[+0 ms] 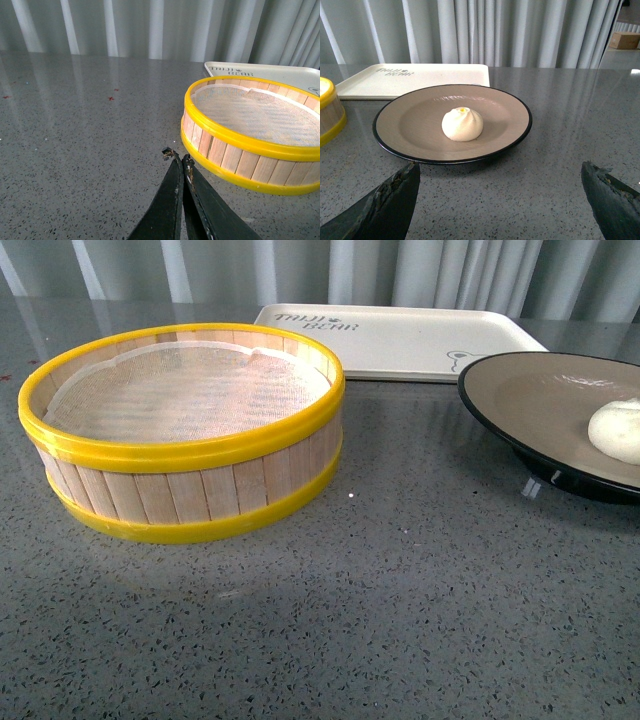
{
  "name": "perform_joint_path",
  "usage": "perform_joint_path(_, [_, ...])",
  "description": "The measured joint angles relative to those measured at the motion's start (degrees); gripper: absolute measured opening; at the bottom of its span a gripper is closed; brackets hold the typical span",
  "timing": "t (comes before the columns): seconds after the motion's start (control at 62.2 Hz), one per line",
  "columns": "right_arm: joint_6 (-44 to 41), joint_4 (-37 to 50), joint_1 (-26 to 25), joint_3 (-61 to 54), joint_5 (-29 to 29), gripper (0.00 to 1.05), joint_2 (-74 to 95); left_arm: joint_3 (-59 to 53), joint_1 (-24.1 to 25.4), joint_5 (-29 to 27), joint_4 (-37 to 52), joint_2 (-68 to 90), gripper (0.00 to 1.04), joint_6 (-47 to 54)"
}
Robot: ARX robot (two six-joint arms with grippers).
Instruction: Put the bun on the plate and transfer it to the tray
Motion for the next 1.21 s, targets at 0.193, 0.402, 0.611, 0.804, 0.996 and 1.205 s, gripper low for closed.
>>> perform_joint_path(0.193, [0.0, 0.0, 0.0, 0.0, 0.0, 0.96, 0.0, 0.02, 0.0, 0.13, -10.38, -9.99, 0.04, 0.0])
perform_joint_path(0.402, [-0.02, 0.0, 0.0, 0.0, 0.0, 0.96, 0.0, 0.02, 0.0, 0.11, -10.69, -10.32, 0.04, -0.02])
perform_joint_path(0.611, [-0.02, 0.0, 0.0, 0.0, 0.0, 0.96, 0.0, 0.02, 0.0, 0.09, -10.69, -10.32, 0.38, 0.0])
perform_joint_path(0.804, [-0.07, 0.0, 0.0, 0.0, 0.0, 0.96, 0.02, 0.02, 0.0, 0.09, -10.69, -10.32, 0.78, 0.0])
perform_joint_path(0.996, [-19.87, 4.2, 2.01, 2.86, 2.91, 0.96, 8.24, 0.0, 0.0, 0.11, -10.69, -10.32, 0.98, 0.0])
perform_joint_path(1.205, [-22.67, 25.51, -10.14, 7.37, -7.39, 0.96, 24.39, 0.02, 0.0, 0.11, -10.69, -10.32, 0.98, 0.0])
